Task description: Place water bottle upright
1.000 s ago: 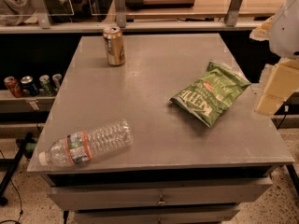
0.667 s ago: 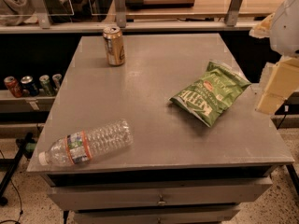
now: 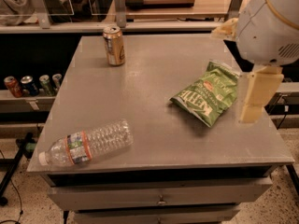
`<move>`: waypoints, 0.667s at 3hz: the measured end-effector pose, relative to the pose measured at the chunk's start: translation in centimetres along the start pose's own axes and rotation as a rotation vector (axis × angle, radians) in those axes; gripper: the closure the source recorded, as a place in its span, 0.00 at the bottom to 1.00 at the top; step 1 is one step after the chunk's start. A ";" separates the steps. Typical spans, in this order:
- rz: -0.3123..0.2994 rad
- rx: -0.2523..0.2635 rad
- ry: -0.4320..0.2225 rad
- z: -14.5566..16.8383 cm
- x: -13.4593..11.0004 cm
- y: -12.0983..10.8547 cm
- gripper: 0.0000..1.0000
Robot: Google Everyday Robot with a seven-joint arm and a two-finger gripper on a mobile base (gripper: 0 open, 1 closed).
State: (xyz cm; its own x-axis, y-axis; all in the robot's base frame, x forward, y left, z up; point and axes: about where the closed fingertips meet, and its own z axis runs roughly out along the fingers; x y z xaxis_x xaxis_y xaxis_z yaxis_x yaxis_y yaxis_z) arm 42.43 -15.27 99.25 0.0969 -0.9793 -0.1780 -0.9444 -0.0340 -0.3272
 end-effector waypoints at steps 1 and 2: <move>-0.149 -0.034 -0.048 1.7 -4.7 1.3 0.00; -0.149 -0.034 -0.048 1.7 -4.7 1.3 0.00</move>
Offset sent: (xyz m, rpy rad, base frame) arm -0.0079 0.0387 -0.0093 -0.0021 0.0043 0.1264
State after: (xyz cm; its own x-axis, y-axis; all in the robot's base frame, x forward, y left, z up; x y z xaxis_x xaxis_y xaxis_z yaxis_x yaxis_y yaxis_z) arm 41.33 -10.37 98.07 0.2509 -0.9522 -0.1741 -0.9283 -0.1858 -0.3220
